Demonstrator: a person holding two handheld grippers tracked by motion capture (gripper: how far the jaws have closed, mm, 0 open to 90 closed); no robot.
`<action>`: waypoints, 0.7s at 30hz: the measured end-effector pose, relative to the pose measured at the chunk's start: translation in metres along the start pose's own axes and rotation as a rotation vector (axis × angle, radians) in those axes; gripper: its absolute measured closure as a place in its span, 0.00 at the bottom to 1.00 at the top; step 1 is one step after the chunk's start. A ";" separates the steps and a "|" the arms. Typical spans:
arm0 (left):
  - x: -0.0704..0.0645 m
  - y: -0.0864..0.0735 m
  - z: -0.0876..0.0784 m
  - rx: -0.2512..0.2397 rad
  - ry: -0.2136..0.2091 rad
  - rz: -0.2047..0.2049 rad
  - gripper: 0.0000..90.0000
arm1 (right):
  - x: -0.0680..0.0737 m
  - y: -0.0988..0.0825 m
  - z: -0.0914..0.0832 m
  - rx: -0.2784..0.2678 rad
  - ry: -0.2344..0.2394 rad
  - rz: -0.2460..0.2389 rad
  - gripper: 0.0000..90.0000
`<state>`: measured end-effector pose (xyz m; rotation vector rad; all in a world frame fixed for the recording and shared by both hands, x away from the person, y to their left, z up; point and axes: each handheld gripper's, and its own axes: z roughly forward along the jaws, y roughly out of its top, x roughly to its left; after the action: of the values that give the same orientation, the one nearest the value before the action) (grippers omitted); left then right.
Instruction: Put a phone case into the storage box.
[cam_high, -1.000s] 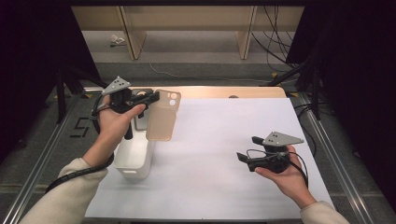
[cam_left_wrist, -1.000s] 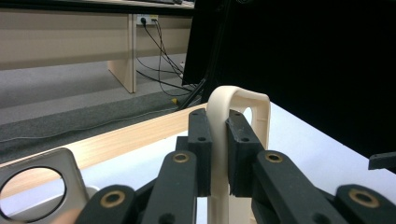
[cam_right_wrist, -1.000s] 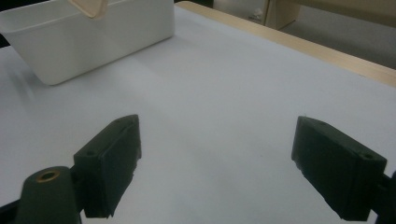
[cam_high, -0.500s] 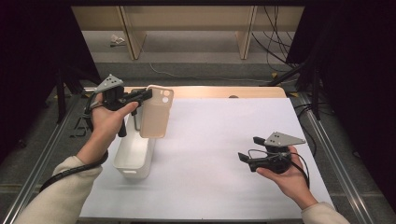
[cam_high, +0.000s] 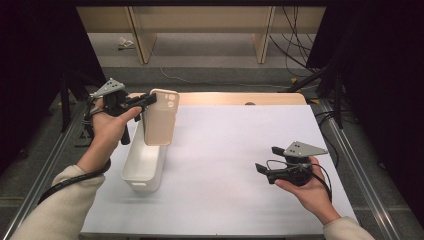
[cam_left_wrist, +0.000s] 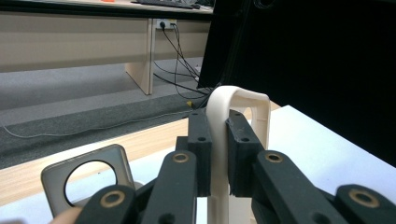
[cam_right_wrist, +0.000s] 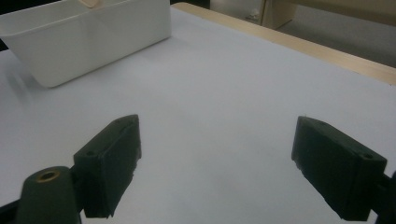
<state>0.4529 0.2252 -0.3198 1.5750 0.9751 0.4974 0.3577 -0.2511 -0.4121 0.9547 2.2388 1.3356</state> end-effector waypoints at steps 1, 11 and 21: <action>0.001 0.000 0.000 -0.001 0.002 0.000 0.91 | 0.000 0.000 0.000 0.000 0.000 0.000 0.18; 0.010 0.001 0.000 -0.003 0.011 -0.003 0.91 | -0.001 0.000 0.000 0.000 -0.002 0.004 0.18; 0.018 0.002 0.001 -0.003 0.018 -0.008 0.91 | -0.001 0.000 0.000 -0.002 -0.002 0.005 0.19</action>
<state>0.4646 0.2389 -0.3219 1.5663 0.9936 0.5084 0.3582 -0.2517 -0.4124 0.9613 2.2341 1.3383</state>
